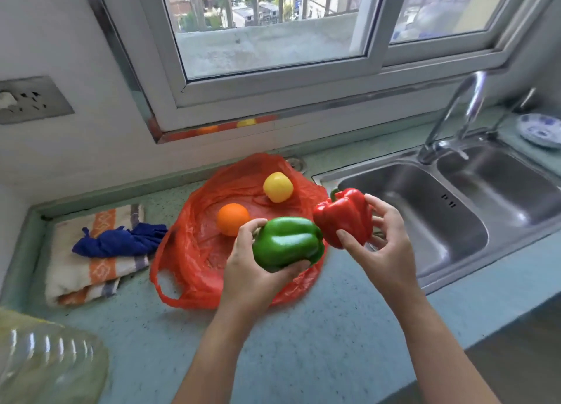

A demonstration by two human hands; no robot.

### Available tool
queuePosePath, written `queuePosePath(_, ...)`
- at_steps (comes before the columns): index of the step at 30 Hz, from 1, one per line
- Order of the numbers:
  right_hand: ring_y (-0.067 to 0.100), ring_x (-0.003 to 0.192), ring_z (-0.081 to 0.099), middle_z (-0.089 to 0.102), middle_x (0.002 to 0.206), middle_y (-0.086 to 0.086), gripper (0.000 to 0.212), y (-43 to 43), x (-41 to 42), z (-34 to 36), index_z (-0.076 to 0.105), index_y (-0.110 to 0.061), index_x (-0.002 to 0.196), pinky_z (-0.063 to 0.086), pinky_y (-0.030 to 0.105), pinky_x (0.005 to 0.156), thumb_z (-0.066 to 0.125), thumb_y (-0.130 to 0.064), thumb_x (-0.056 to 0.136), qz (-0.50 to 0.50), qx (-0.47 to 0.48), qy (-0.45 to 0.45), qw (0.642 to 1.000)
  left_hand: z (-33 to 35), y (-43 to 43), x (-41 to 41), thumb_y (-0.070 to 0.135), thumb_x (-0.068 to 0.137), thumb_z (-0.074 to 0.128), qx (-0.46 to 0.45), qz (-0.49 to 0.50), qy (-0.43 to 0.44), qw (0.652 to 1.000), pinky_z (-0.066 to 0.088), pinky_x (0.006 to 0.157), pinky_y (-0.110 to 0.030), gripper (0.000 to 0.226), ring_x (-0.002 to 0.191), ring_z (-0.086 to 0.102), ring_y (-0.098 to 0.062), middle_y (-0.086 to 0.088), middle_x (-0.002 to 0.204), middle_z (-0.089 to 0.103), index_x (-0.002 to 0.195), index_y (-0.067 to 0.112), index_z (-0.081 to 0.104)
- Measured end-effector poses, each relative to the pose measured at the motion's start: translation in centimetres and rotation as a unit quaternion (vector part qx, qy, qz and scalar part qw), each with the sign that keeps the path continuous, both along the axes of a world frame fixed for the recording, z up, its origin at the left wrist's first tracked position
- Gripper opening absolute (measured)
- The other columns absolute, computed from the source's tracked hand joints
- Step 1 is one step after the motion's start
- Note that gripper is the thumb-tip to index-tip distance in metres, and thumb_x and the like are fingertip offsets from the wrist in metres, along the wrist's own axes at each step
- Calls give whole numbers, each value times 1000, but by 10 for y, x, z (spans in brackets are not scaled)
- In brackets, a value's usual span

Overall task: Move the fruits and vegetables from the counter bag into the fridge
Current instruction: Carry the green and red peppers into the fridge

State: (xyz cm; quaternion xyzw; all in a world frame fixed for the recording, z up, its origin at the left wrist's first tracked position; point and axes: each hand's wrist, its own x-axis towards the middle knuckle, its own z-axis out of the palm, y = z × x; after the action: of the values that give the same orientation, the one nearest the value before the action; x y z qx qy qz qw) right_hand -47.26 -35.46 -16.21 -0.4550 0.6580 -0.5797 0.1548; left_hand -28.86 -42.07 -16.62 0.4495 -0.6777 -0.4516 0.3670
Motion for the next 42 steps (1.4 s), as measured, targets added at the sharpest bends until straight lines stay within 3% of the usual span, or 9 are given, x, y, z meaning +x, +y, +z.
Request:
queuePosePath(3, 11, 103, 57, 52, 117, -3, 58, 33, -4, 1, 45, -49, 112, 51, 21, 80, 75, -41, 63, -52, 14, -2, 999, -3, 11, -13, 54, 40, 77, 13, -57, 24, 998, 42, 78, -9, 75, 96, 54, 3, 16, 107, 56, 108, 41, 46)
queuePosePath(9, 11, 110, 53, 51, 122, -3, 55, 82, -10, 9, 47, -47, 111, 48, 12, 77, 74, -36, 65, -130, 18, -12, 991, -1, 36, -36, 52, 43, 78, 19, -151, 34, 988, 46, 86, -25, 76, 101, 54, -4, 17, 109, 55, 111, 41, 46)
queuePosePath(21, 12, 107, 55, 53, 118, -8, 53, 195, -50, 32, 48, -53, 109, 49, 15, 76, 71, -50, 62, -288, -42, 10, 957, 30, 104, -112, 39, 49, 80, -11, -294, 52, 954, 47, 86, -23, 68, 97, 53, 5, 30, 104, 54, 107, 45, 46)
queuePosePath(24, 13, 104, 56, 55, 118, -8, 52, 240, -69, 32, 47, -54, 109, 51, 28, 83, 71, -49, 63, -351, -56, 20, 935, 34, 144, -146, 46, 47, 78, -2, -331, 60, 942, 48, 89, -32, 69, 100, 55, -2, 22, 107, 55, 108, 45, 46)
queuePosePath(26, 12, 103, 56, 55, 117, -9, 52, 273, -84, 33, 47, -54, 109, 50, 36, 87, 70, -48, 63, -386, -63, 25, 920, 37, 176, -171, 46, 49, 78, 1, -360, 70, 930, 48, 88, -28, 68, 99, 56, -1, 19, 108, 56, 108, 46, 46)
queuePosePath(30, 8, 103, 57, 56, 117, -13, 53, 351, -112, 37, 48, -48, 111, 50, 35, 87, 70, -48, 62, -446, -83, 17, 891, 47, 244, -219, 27, 60, 84, -1, -437, 68, 897, 41, 78, -6, 63, 91, 53, 13, 19, 104, 55, 106, 41, 45)
queuePosePath(34, -1, 95, 59, 59, 115, -10, 55, 444, -135, 41, 49, -42, 108, 47, 12, 76, 69, -49, 57, -520, -115, 0, 846, 48, 323, -275, 52, 49, 75, -2, -507, 47, 861, 48, 88, -26, 68, 100, 56, -1, 17, 112, 54, 108, 51, 41)
queuePosePath(39, 10, 101, 58, 56, 118, -1, 51, 570, -145, 37, 49, -39, 107, 45, 7, 68, 72, -29, 63, -601, -127, 4, 789, 48, 443, -330, 34, 64, 82, -23, -610, 52, 790, 42, 81, -6, 64, 101, 48, 13, 22, 115, 47, 108, 49, 38)
queuePosePath(42, 13, 103, 57, 56, 120, 1, 51, 639, -138, 31, 49, -40, 106, 47, 10, 68, 73, -27, 63, -644, -138, 1, 752, 40, 514, -347, 25, 69, 79, -20, -669, 53, 741, 41, 77, -3, 65, 98, 48, 16, 21, 115, 47, 114, 44, 36)
